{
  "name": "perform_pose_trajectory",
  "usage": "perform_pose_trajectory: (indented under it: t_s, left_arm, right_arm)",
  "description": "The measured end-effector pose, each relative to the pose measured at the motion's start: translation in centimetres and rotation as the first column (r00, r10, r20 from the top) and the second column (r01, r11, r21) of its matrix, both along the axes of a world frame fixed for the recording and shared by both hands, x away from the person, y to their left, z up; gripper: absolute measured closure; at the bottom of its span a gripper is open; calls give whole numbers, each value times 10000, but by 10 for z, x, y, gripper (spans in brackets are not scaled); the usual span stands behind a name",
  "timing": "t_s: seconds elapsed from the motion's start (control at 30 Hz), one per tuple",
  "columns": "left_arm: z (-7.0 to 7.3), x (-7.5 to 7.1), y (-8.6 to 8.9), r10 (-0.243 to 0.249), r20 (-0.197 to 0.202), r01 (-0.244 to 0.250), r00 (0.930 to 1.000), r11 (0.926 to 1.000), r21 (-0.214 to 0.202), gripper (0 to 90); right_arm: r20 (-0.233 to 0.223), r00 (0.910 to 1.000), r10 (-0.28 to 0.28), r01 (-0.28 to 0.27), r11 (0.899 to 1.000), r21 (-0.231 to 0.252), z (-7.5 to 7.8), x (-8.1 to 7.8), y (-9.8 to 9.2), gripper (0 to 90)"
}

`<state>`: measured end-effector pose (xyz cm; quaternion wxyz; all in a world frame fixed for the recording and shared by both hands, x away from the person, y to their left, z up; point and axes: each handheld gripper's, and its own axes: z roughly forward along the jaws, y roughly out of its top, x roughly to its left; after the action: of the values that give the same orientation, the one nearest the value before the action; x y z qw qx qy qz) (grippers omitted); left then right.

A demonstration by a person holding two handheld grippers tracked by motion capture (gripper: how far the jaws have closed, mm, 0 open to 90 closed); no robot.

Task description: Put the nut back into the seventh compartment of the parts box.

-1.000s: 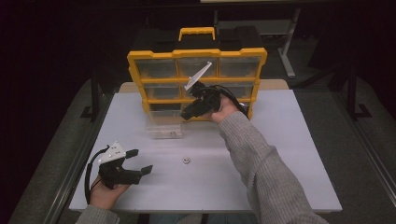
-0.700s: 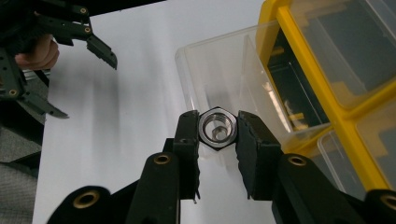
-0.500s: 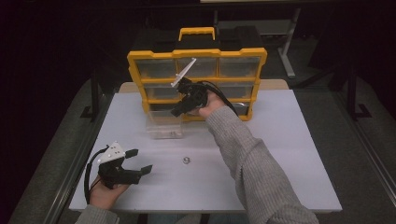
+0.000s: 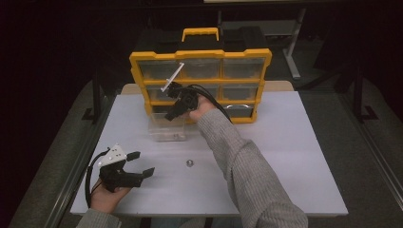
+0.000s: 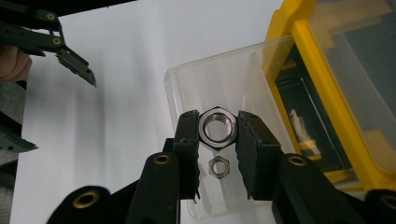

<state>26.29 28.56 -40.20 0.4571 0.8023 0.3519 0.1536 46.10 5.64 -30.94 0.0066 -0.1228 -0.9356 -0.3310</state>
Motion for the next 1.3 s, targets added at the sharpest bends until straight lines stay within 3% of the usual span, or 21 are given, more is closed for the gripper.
perform_pose_trajectory:
  t_s: [0.4, 0.5, 0.57, 0.6, 0.83, 0.93, 1.07, 1.3]
  left_arm:
    - [0, 0, 0, 4, 30, -4, 10000, 10000, 52, 165]
    - [0, 0, 0, 13, 17, -13, 10000, 10000, 40, 165]
    - [0, 0, 0, -26, 39, 25, 10000, 10000, 68, 166]
    - [0, 0, 0, -16, 30, 16, 10000, 10000, 66, 165]
    - [1, 0, 0, -55, 48, 55, 10000, 9999, 85, 165]
    - [1, 0, 0, -63, 57, 62, 10000, 9999, 109, 165]
    - [1, 0, 1, -95, 62, 94, 9999, 9998, 191, 165]
    - [1, 0, -1, 19, 4, -19, 10000, 10000, 54, 165]
  right_arm:
    - [-358, 9994, -3, -1, 10000, -90, -19, 9, 12, 679]
    - [-556, 9979, -322, 330, 9994, 135, -21, 12, 12, 628]
    - [-872, 9932, -771, 755, 9969, -211, -20, 10, 11, 629]
    - [-544, 9982, -245, 254, 9996, 154, -22, 13, 11, 630]
    - [-559, 9982, -213, 226, 9995, 228, -16, 10, 2, 629]
    - [-364, 9992, -133, 150, 9989, 448, -11, 9, -4, 626]
    - [-527, 9984, -184, 222, 9972, 715, -4, 4, -15, 620]
    - [-346, 9989, -330, 361, 9949, 936, 7, -5, -39, 616]
